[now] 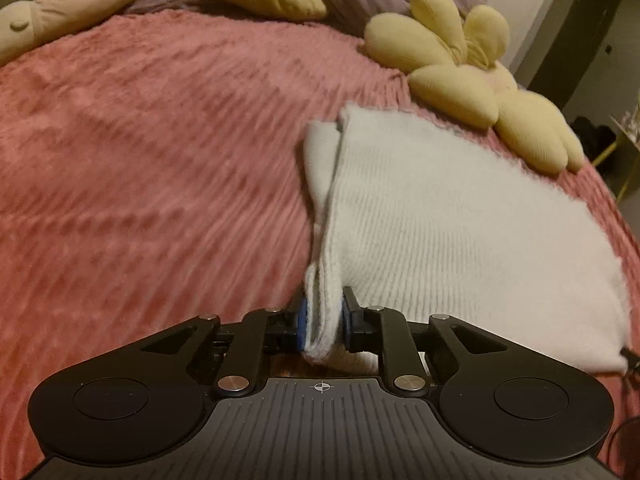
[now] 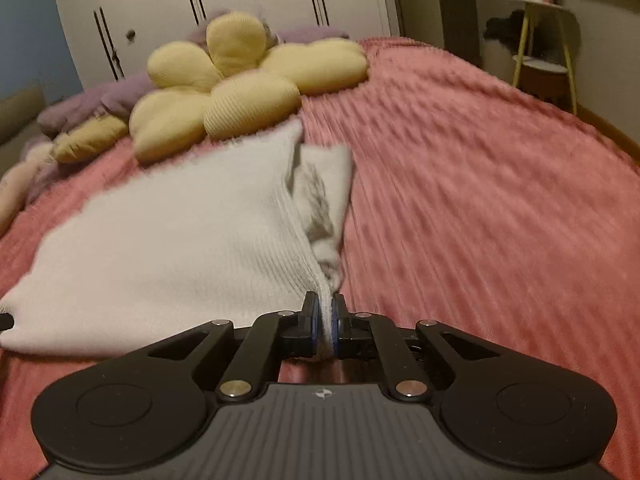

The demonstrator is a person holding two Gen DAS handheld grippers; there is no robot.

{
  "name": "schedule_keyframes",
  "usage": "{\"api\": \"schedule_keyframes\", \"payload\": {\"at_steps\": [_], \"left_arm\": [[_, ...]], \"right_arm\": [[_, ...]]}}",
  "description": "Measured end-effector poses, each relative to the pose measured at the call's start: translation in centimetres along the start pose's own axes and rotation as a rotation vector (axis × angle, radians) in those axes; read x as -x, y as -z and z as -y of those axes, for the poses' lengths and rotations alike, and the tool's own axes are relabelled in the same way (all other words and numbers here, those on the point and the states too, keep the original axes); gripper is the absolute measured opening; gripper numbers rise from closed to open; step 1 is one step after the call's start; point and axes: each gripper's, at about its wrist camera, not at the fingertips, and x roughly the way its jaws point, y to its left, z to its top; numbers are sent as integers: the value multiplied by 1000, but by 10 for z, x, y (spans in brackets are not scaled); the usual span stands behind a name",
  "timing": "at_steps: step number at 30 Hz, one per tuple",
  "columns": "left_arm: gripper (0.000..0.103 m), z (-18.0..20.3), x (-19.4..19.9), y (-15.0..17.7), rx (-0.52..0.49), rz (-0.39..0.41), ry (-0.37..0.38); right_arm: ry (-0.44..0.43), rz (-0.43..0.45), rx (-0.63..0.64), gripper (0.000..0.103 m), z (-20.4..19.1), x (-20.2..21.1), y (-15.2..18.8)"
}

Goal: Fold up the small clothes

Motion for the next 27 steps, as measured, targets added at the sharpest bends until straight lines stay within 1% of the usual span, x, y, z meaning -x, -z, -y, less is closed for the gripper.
{"api": "schedule_keyframes", "payload": {"at_steps": [1,2,3,4,5,6,9,11,13,14,15,16,17,18,20,22,25,27], "left_arm": [[27,2,2,-1,-16,5,-5],[37,3,4,-2,-18,9,-1],[46,1,7,-3,-4,11,17],[61,-1,9,-4,16,10,42],[68,-5,11,-5,37,15,64],[70,-8,11,-6,53,21,72],[70,-14,6,-11,97,18,94],[71,-18,-4,-15,132,-7,134],[71,-19,-14,-20,152,-20,135],[69,-18,-17,-23,144,-19,140],[68,-17,-19,-25,132,-14,140],[67,-16,-22,-28,117,-16,136],[67,-14,-24,-30,104,-19,137],[66,-14,-27,-33,97,-22,146],[65,-16,-32,-37,106,-30,167],[65,-22,-36,-41,140,-36,189],[65,-35,-43,-45,242,-52,240],[60,-40,-46,-49,283,-63,271]], "right_arm": [[10,8,39,6,-4,-1,1],[12,2,57,7,-7,-1,-1],[7,-4,48,7,-7,0,-3],[-3,-7,31,9,-5,3,-7],[-11,-4,14,13,-3,6,-10],[-9,8,5,15,-2,11,-11],[1,55,29,15,-7,22,-15],[-6,80,63,15,-14,24,-15],[-23,77,105,15,-24,19,-12],[-26,67,122,15,-27,15,-10],[-18,48,137,15,-29,9,-7],[20,16,153,14,-30,2,-5],[66,4,165,14,-31,-3,-3],[86,12,154,14,-30,-2,-4],[83,6,121,14,-31,0,-8],[76,26,114,15,-36,5,-10],[31,58,131,16,-50,14,-12],[-6,61,142,16,-62,14,-13]]}}
